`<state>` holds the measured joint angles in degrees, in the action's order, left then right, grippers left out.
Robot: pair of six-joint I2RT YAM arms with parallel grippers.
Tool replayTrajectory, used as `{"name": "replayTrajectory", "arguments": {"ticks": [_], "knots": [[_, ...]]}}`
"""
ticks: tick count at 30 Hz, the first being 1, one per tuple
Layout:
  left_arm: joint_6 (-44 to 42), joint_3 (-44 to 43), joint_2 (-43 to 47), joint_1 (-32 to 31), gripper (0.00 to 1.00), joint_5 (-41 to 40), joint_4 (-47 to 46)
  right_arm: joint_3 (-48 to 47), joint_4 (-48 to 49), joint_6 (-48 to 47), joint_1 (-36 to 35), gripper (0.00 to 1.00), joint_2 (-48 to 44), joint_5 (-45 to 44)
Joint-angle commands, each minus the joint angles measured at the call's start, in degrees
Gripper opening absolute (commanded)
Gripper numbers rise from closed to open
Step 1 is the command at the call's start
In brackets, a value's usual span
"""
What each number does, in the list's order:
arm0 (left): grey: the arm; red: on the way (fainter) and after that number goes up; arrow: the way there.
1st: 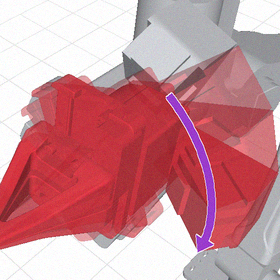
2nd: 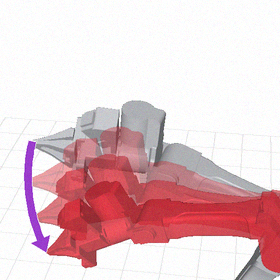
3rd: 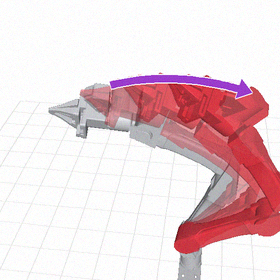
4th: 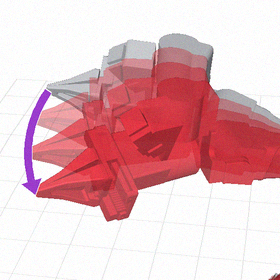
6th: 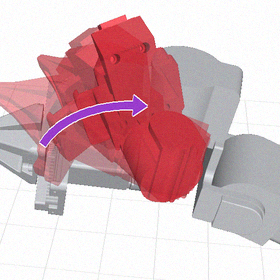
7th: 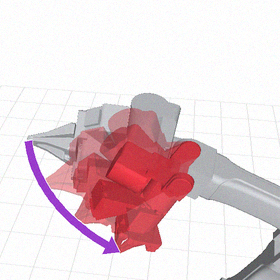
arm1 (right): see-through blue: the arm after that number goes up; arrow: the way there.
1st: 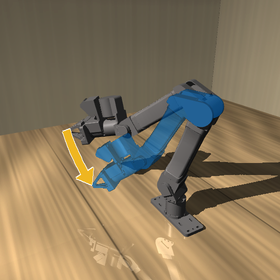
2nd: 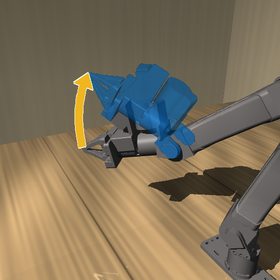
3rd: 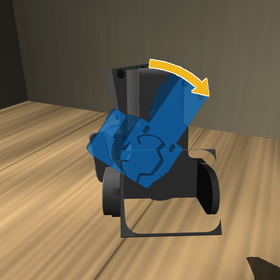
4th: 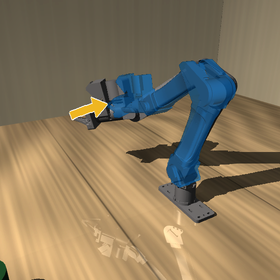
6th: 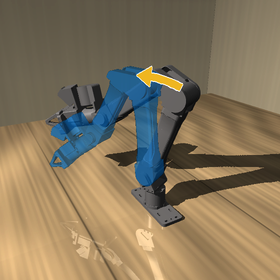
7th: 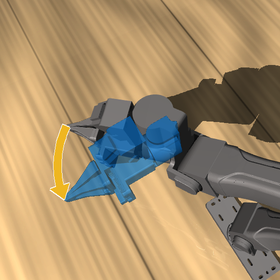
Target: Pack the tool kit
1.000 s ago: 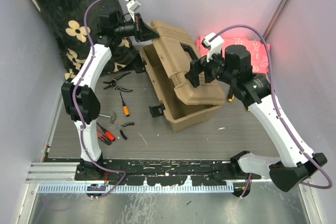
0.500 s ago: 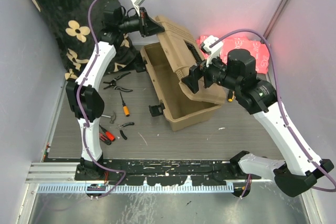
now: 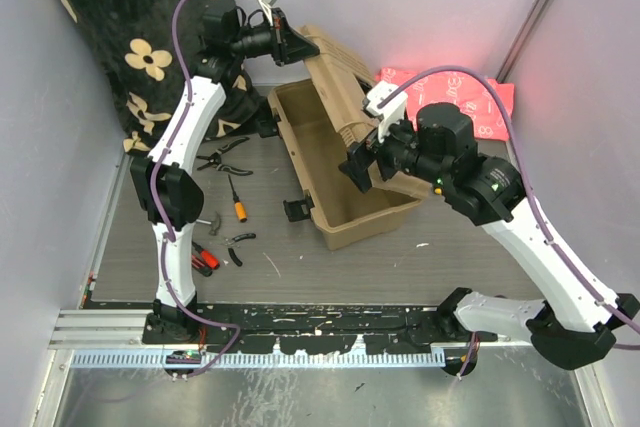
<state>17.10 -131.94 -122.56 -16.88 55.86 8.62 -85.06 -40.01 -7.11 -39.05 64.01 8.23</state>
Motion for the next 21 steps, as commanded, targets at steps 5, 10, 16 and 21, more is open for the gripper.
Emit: {"name": "replayTrajectory", "arguments": {"ticks": [5, 10, 16, 21], "knots": [[-0.60, -3.74, 1.08, -1.00, 0.00, -1.27, -3.19, -3.19, -4.24, -5.35, -12.16, 0.97, 3.41, -23.46], [-0.58, -3.61, 1.02, -1.05, 0.00, -1.28, -3.22, -3.33, -6.19, -5.12, -17.56, 0.94, 6.24, -40.65], [-0.41, -3.60, 0.98, -1.05, 0.00, -1.28, -3.61, -4.06, -7.47, -4.40, -18.35, 0.87, 8.11, -56.91], [-0.18, -3.37, 0.99, -1.05, 0.00, -1.14, -3.79, -4.49, -8.92, -2.81, -18.36, 0.85, 9.27, -64.48]]}}
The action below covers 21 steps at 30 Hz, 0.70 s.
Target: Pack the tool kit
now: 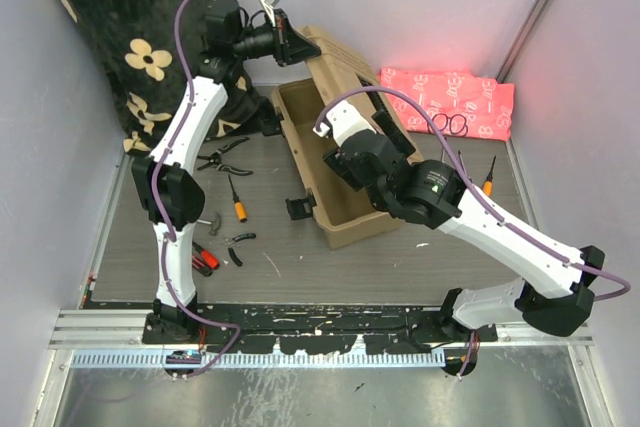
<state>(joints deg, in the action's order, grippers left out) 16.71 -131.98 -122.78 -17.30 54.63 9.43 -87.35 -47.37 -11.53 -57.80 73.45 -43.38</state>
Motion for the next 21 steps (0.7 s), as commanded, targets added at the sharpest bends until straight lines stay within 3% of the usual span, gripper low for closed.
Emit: {"name": "replayTrajectory", "arguments": {"ticks": [1, 2, 5, 7, 9, 21], "knots": [[0.25, -3.34, 1.32, -0.66, 0.00, 0.10, -4.67, -2.33, -1.58, 2.45, 0.41, 0.84, -0.29, -13.56], [0.33, -3.24, 1.32, -0.63, 0.04, 0.09, -4.71, -2.26, -1.24, 3.00, 0.39, 0.83, -0.49, -14.05], [0.15, -2.16, 2.15, -0.70, 0.54, 0.33, -5.17, -1.52, 1.23, 3.94, 0.37, 0.81, -2.68, -14.72], [-0.52, -0.67, 3.29, -0.58, 0.80, 0.40, -5.55, -1.38, 2.04, 4.33, 0.39, 0.80, -3.71, -15.38], [-1.75, 1.36, 4.87, -0.56, 0.91, 0.26, -5.52, -1.56, 2.11, 4.85, 0.35, 0.80, -4.48, -16.08], [-10.02, 22.47, 21.29, 3.53, 0.92, 1.98, -8.82, -1.16, -0.59, 11.84, 3.42, 0.80, -8.73, -15.82]]}}
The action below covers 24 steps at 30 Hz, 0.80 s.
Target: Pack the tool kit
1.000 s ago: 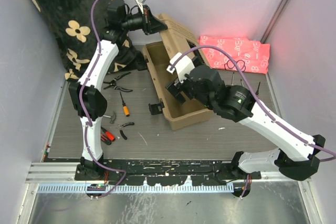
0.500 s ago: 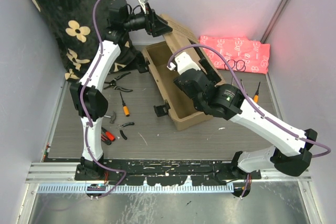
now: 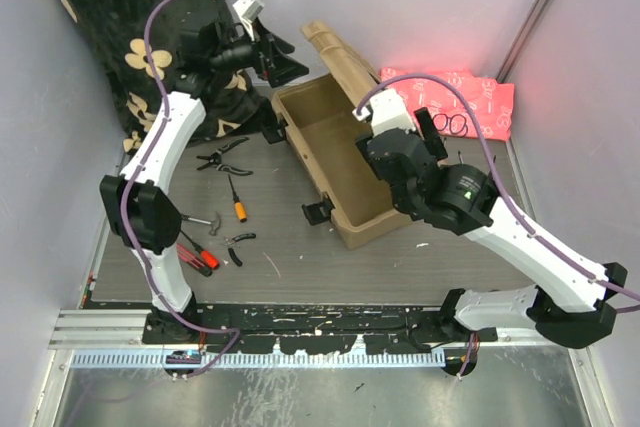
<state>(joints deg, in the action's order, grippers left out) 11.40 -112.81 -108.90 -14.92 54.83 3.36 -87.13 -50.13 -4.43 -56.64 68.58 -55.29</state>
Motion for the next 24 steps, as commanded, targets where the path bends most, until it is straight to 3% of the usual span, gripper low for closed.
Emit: {"name": "replayTrajectory", "arguments": {"ticks": [1, 4, 7, 10, 12, 16, 24], "knots": [[-5.89, 4.48, 8.52, 1.29, 0.92, 1.87, -1.96, -1.07, 2.07, 5.30, 2.89, 0.80, -4.20, -3.08], [-6.56, 5.77, 10.08, 1.30, 0.92, 0.17, 3.29, -0.33, 1.97, 6.29, 5.67, 0.80, -4.69, -0.78], [5.64, 9.92, 11.74, 0.72, 0.82, -9.53, 6.88, 0.07, 1.71, 6.85, 8.28, 0.80, -4.72, 1.65], [16.18, 20.62, 15.87, -1.59, 0.75, -21.14, 8.05, 0.55, 1.70, 7.14, 10.61, 0.80, -4.68, 4.03], [19.96, 28.54, 19.14, -3.91, 0.76, -29.21, 8.26, 0.90, 1.86, 7.15, 11.56, 0.80, -4.46, 5.09], [29.12, 34.52, 22.66, -7.45, 0.81, -41.66, 13.11, 0.30, 2.05, 6.75, 13.53, 0.80, -3.55, 7.22], [44.65, 33.34, 20.60, -13.32, 0.88, -54.74, 20.25, -2.10, 2.06, 6.67, 15.28, 0.80, -1.51, 9.15]]}}
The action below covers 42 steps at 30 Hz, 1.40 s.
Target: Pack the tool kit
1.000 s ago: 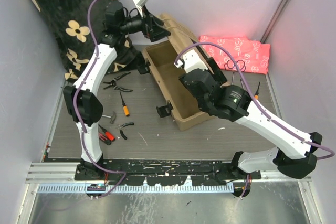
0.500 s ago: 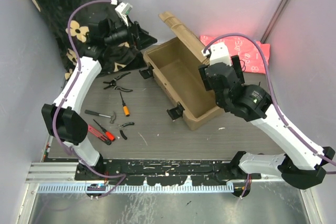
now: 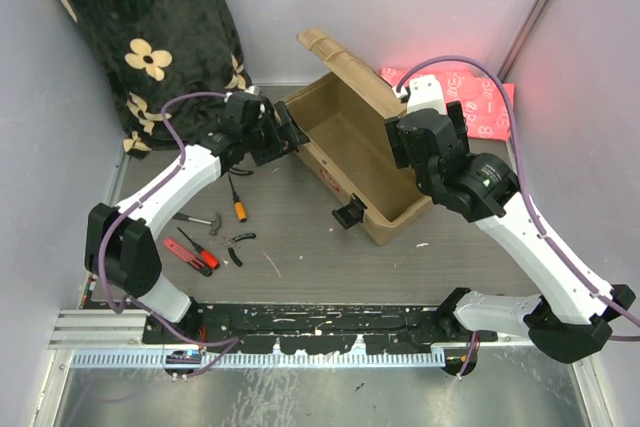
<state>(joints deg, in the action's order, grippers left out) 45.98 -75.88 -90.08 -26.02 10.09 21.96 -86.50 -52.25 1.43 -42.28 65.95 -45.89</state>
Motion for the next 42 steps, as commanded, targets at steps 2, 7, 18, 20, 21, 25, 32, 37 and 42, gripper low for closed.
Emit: {"name": "replayTrajectory", "arguments": {"ticks": [2, 7, 18, 20, 21, 25, 32, 37, 42], "knots": [[13.89, -5.28, -0.10, -3.27, 0.92, -11.50, 2.94, -2.50, 4.25, 1.21, 0.89, 0.80, 1.31, 0.04], [17.87, -7.67, -3.94, -5.63, 0.93, -11.58, 2.86, -1.67, 4.20, 1.94, 1.01, 0.80, 1.37, 0.23], [21.86, -9.77, -12.94, -9.20, 0.76, -11.49, 3.65, -0.72, 3.70, 1.67, 2.00, 0.80, 0.20, -0.37], [21.41, -9.73, -13.31, -9.35, 0.58, -11.32, 3.98, -0.48, 3.65, 1.56, 2.12, 0.79, -0.09, -0.95], [20.64, -9.70, -13.31, -9.35, 0.47, -11.23, 4.26, -0.43, 3.65, 1.48, 2.38, 0.78, -0.26, -1.21], [15.73, -9.99, -12.77, -8.80, 0.12, -9.17, 6.65, -0.93, 3.65, 0.63, 4.33, 0.77, -0.19, -1.69], [6.41, -7.30, -9.12, -2.99, 0.00, -1.80, 10.00, -2.13, 5.18, -2.31, 10.66, 0.74, 0.56, 2.10], [-2.19, -7.26, -8.69, 3.13, 0.00, 6.21, 11.84, -2.49, 5.79, -3.41, 13.85, 0.70, 1.75, 4.57], [-11.16, -11.81, -11.54, 8.11, 0.00, 14.42, 17.85, -2.93, 6.28, -4.01, 15.79, 0.69, 2.48, 5.77]]}}
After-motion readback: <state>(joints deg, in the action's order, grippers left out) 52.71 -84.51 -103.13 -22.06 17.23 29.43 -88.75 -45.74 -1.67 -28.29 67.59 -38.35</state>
